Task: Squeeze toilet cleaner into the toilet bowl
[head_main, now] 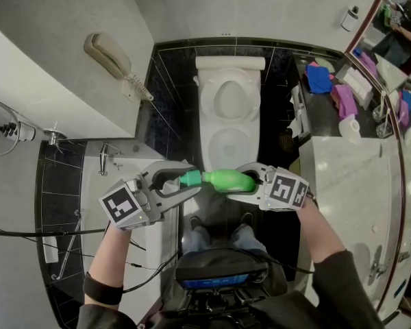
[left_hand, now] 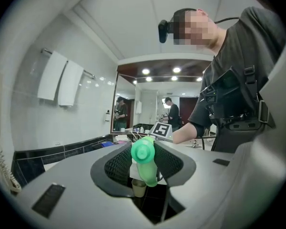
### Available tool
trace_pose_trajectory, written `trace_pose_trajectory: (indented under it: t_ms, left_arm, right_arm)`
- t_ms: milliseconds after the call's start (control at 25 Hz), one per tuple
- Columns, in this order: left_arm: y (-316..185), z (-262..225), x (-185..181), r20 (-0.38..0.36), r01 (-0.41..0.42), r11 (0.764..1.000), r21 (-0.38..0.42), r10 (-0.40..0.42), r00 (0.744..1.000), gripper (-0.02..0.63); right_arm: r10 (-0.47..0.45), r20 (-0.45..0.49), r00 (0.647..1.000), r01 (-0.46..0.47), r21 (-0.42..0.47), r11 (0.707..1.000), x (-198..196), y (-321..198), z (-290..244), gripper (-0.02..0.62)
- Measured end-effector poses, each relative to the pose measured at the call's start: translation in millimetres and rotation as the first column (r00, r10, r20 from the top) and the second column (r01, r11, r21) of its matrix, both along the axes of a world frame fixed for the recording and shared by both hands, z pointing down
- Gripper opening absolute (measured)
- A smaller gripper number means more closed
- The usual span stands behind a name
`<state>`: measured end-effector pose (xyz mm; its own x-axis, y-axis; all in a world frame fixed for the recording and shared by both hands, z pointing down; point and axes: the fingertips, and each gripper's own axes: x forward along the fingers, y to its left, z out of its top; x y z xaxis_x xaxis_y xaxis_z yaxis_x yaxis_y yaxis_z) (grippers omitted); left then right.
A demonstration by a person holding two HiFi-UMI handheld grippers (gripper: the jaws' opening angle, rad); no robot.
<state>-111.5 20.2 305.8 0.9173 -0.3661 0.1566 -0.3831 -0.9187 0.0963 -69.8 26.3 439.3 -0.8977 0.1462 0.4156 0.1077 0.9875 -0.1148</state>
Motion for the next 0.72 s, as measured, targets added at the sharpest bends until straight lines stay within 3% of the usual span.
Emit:
trace_pose_trajectory:
  t_ms: [720]
  left_arm:
    - [7.3,-10.3,17.7,-0.026,-0.069,0.998,0.006,0.069,0.997,0.151]
  right_arm:
    - [-0.073,-0.032,0.997,0.073,0.026,0.997,-4.9,7.0,-12.7,0.187]
